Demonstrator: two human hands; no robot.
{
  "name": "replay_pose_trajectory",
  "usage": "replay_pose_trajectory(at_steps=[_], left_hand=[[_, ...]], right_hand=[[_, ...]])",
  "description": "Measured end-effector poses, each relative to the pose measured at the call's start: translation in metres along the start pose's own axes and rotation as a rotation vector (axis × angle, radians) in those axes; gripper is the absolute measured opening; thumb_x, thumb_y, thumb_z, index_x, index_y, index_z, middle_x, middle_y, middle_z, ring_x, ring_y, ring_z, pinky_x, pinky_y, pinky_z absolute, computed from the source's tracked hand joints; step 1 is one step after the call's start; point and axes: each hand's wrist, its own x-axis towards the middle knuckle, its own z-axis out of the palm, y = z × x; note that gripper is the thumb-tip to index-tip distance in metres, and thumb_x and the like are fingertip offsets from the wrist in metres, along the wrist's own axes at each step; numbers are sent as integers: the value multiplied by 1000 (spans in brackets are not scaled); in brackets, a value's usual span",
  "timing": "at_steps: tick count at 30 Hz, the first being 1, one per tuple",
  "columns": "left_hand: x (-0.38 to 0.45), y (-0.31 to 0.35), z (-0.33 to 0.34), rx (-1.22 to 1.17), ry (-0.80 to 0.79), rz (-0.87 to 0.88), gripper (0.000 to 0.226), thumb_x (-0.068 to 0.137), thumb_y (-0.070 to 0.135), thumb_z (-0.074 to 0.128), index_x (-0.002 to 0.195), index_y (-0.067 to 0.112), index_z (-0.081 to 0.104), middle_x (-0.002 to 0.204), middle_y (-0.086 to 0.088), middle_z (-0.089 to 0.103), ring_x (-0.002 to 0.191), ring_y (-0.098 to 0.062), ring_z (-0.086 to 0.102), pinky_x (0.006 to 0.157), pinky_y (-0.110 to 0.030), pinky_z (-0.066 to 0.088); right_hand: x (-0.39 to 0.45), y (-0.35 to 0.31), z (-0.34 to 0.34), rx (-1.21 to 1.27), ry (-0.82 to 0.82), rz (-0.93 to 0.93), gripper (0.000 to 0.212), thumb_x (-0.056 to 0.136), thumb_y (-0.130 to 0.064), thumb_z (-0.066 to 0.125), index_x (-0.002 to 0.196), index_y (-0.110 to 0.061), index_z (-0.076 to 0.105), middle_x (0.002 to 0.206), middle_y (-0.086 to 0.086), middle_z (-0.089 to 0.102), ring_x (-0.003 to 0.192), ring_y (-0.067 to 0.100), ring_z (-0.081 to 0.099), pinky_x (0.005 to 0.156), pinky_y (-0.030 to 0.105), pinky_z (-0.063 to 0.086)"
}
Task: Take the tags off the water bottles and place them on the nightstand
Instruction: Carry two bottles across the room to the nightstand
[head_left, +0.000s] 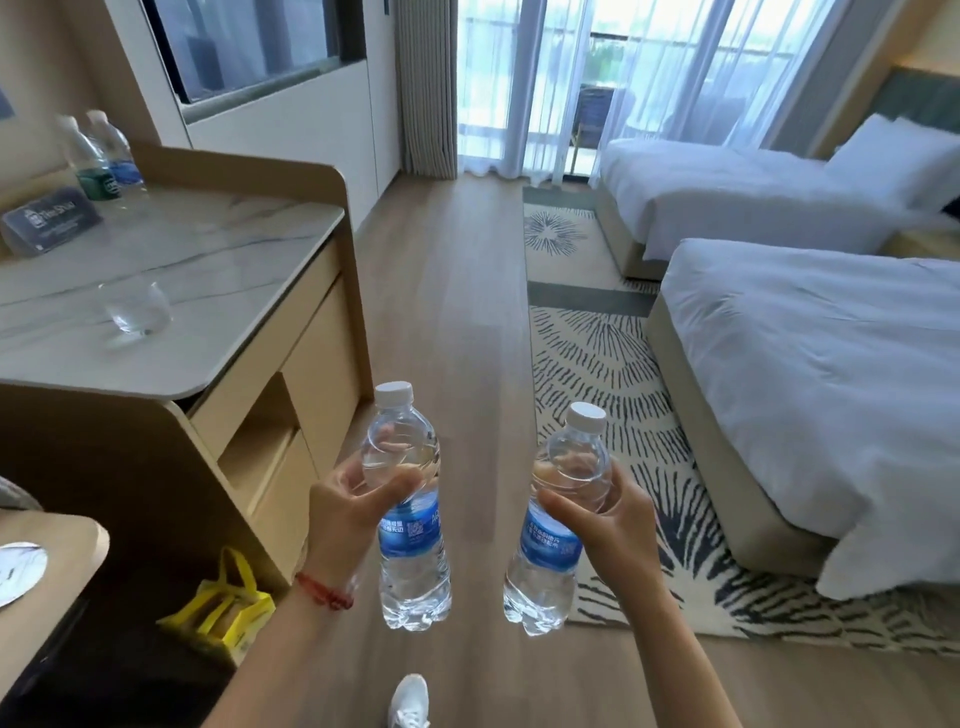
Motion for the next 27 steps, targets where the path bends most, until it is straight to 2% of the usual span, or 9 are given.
replay_pose_trajectory(at_steps=[5, 7, 9, 11, 15, 18, 24, 27], left_hand=[[68, -9, 21, -19, -7, -3, 36, 44, 40, 79, 74, 21, 73, 71, 8, 74, 63, -7, 69, 51, -12, 50], [103, -15, 29, -25, -21, -3, 38, 43, 37, 82, 75, 19, 72, 71, 7, 74, 63, -8, 70, 51, -13, 50], [142, -19, 37, -19, -38, -2, 39, 43, 27, 89, 78, 17, 73, 72, 6, 75, 65, -9, 70, 52, -13, 50], [181, -22, 45, -20, -56, -4, 31, 48, 21, 85, 77, 19, 73, 73, 6, 75, 67, -9, 70, 53, -13, 51], [253, -27, 52, -23, -73, -15, 27, 53, 21, 78, 79, 19, 74, 78, 3, 75, 71, -11, 71, 55, -13, 51], [302, -30, 55, -14, -86, -29, 29, 52, 22, 79, 81, 22, 75, 80, 2, 76, 72, -12, 71, 56, -14, 51], [386, -51, 67, -13, -63, -61, 33, 51, 24, 80, 83, 25, 74, 81, 3, 75, 72, -12, 71, 56, -15, 52], [435, -66, 81, -9, -63, -85, 41, 52, 20, 85, 90, 17, 72, 85, -2, 75, 75, -16, 71, 58, -17, 53]], right_hand=[[57, 10, 0, 5, 32, -2, 43, 52, -22, 82, 91, -18, 63, 84, -7, 74, 76, 12, 71, 64, 15, 52], [89, 17, 1, -19, 50, -6, 41, 53, -18, 83, 89, -19, 64, 83, -7, 74, 75, 12, 71, 64, 15, 52], [124, 21, 3, -41, 76, -9, 43, 51, -25, 84, 88, -21, 64, 83, -8, 74, 75, 11, 71, 64, 15, 53], [162, 24, 8, -57, 95, -6, 49, 46, -36, 82, 89, -23, 63, 83, -11, 74, 75, 10, 71, 63, 15, 53], [235, 32, 19, -63, 131, 4, 52, 43, -42, 81, 88, -23, 62, 83, -12, 73, 73, 9, 70, 62, 15, 53], [284, 41, 26, -52, 140, 14, 48, 45, -38, 81, 85, -21, 62, 80, -12, 73, 70, 8, 70, 58, 12, 51], [374, 64, 34, -35, 116, 54, 37, 54, -16, 82, 85, -17, 62, 78, -11, 74, 68, 7, 70, 56, 11, 50], [425, 77, 33, -18, 118, 60, 40, 51, -23, 82, 86, -16, 64, 79, -4, 74, 71, 13, 71, 59, 15, 52]])
